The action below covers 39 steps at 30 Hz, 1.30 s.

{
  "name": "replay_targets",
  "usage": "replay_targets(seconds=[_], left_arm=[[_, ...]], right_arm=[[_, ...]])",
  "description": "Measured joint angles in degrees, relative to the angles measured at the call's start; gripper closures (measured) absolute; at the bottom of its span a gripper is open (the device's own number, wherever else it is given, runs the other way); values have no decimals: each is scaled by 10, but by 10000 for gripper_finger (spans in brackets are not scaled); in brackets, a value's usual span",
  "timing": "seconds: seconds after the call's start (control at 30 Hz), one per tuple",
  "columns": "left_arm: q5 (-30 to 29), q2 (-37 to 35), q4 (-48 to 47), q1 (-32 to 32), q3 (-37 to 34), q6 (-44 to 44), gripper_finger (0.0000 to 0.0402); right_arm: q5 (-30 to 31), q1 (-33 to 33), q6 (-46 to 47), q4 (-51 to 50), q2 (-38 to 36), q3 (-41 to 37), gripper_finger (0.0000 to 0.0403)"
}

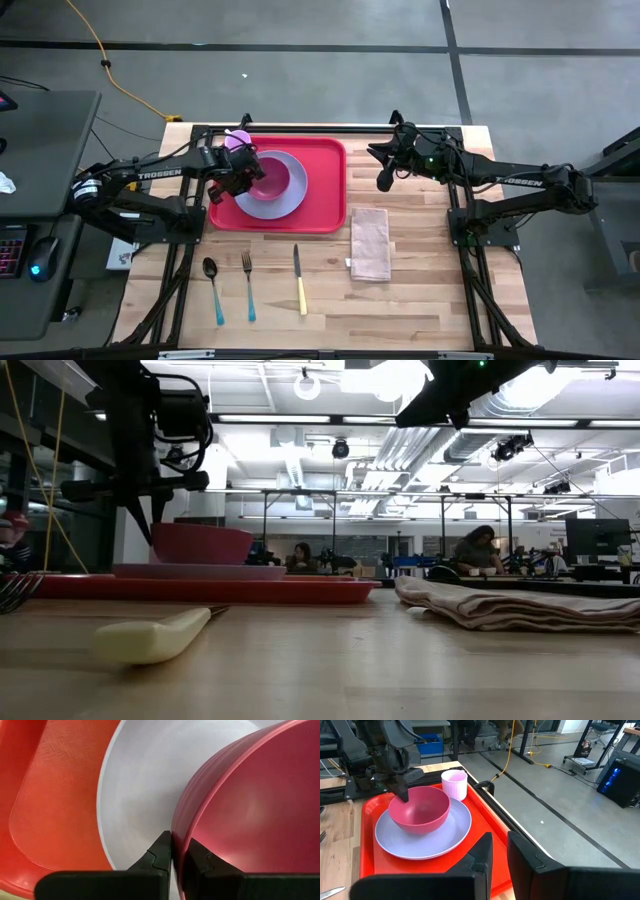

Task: Set up tray
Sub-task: Put the pink bowl on top of the violet plate on the red tray, then put the brown napkin on the right side of the violet plate on the red tray

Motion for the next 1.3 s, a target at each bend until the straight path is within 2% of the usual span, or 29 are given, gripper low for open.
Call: replay_targets(seconds=[0.33,0.67,0.9,1.1,1.3], left_arm=[[0,0,0,0,0,5,342],[-3,0,2,0,0,5,252],[-4,-2,-2,0,0,5,215],[-5,-28,-2,0,0,5,201],[-4,-87,0,0,0,1,201]], right_arm=[[0,0,0,0,0,0,368],[0,0,0,0,0,-1,371],[0,0,0,0,0,-1,374],[0,0,7,-3,0,-1,371],[0,0,10,-3,0,-1,374]])
